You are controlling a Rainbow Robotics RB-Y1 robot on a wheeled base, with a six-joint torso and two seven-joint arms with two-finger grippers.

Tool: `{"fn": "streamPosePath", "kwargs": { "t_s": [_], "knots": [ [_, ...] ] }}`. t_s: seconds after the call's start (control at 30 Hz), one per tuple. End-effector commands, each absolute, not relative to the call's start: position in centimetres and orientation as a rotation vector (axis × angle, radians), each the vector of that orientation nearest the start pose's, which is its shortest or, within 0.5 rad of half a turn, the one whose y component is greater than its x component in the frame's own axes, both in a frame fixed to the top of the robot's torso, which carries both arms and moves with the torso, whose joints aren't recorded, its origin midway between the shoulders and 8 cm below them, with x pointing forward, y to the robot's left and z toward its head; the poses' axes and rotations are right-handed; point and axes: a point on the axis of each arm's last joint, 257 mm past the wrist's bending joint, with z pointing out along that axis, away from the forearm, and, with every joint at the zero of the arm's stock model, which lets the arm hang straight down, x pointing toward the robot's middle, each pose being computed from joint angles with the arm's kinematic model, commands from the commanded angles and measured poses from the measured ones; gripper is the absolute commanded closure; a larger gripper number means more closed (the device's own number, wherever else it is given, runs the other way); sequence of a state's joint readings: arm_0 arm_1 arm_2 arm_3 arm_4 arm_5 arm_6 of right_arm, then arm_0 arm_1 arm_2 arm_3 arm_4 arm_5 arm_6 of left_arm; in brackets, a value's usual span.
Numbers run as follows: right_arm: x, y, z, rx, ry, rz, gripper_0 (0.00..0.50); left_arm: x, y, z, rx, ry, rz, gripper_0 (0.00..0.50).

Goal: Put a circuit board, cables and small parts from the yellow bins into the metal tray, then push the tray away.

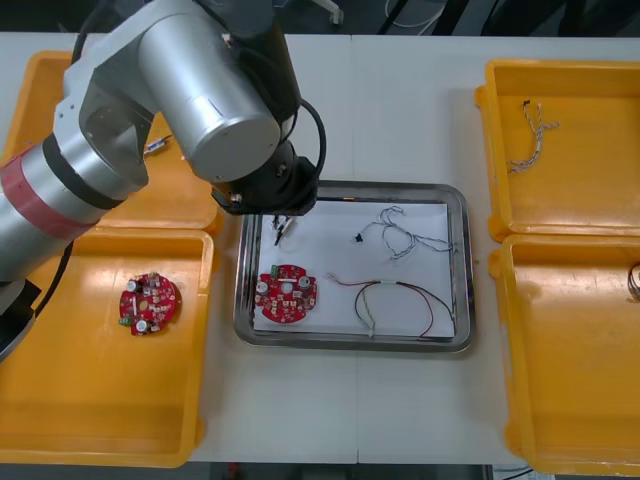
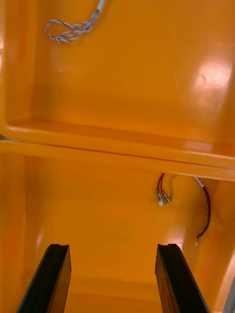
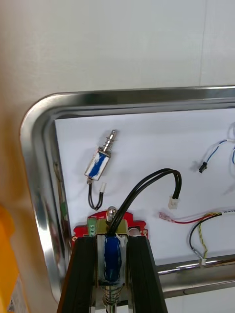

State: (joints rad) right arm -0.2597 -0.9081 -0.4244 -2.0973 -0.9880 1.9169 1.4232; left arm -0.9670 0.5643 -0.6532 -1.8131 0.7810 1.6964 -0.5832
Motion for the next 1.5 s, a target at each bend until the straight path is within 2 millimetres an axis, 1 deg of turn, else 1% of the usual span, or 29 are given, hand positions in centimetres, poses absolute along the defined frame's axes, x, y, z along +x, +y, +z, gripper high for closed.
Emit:
{"fn": "streamPosePath", "kwargs": {
  "t_s": [0.03, 0.13, 0.23, 0.43, 0.63, 0.83, 1.07, 1.1, 1.13, 1.17, 1.2, 1.23, 1.5],
  "knots": [
    [37.4, -43.4, -10.1, -0.021, 2.618, -0.098, 0.0, 48.0, 3.0, -15.0, 0.087, 2.593, -0.212, 0.5],
    [36.7, -44.0, -11.0, -0.002, 2.641, -0.109, 0.0, 48.6, 2.5, -16.0, 0.084, 2.587, -0.215, 0.5],
    [36.5, -44.3, -11.4, 0.005, 2.65, -0.123, 0.0, 49.2, 2.1, -16.9, 0.075, 2.581, -0.215, 0.5],
    [36.8, -44.2, -12.5, 0.043, 2.644, -0.105, 0.0, 50.1, 1.3, -18.5, 0.067, 2.572, -0.22, 0.5],
    [36.8, -44.4, -13.2, 0.064, 2.649, -0.126, 0.0, 50.8, 1.3, -20.3, 0.067, 2.56, -0.198, 0.5],
    [36.9, -44.1, -13.1, 0.066, 2.646, -0.106, 0.0, 51.1, 0.9, -21.2, 0.048, 2.566, -0.204, 0.5],
    [36.8, -43.6, -12.9, 0.053, 2.644, -0.073, 0.0, 51.3, 0.8, -21.4, 0.039, 2.556, -0.204, 0.499],
    [36.8, -43.6, -12.9, 0.054, 2.644, -0.067, 0.0, 51.2, 0.7, -21.3, 0.034, 2.556, -0.207, 0.38],
    [36.8, -43.4, -13.0, 0.051, 2.644, -0.062, 0.0, 51.2, 0.7, -21.3, 0.032, 2.554, -0.209, 0.241],
    [36.8, -43.4, -12.9, 0.051, 2.643, -0.06, 0.0, 51.2, 0.7, -21.2, 0.033, 2.552, -0.209, 0.189],
    [36.8, -43.4, -12.9, 0.052, 2.641, -0.055, 0.0, 51.2, 0.6, -21.2, 0.033, 2.55, -0.212, 0.076],
    [36.8, -43.4, -12.8, 0.051, 2.639, -0.053, 0.0, 51.2, 0.5, -21.1, 0.031, 2.55, -0.213, 0.0],
    [36.8, -43.4, -12.7, 0.055, 2.634, -0.043, 0.0, 50.9, 0.1, -20.7, 0.025, 2.541, -0.233, 0.0]
  ]
}}
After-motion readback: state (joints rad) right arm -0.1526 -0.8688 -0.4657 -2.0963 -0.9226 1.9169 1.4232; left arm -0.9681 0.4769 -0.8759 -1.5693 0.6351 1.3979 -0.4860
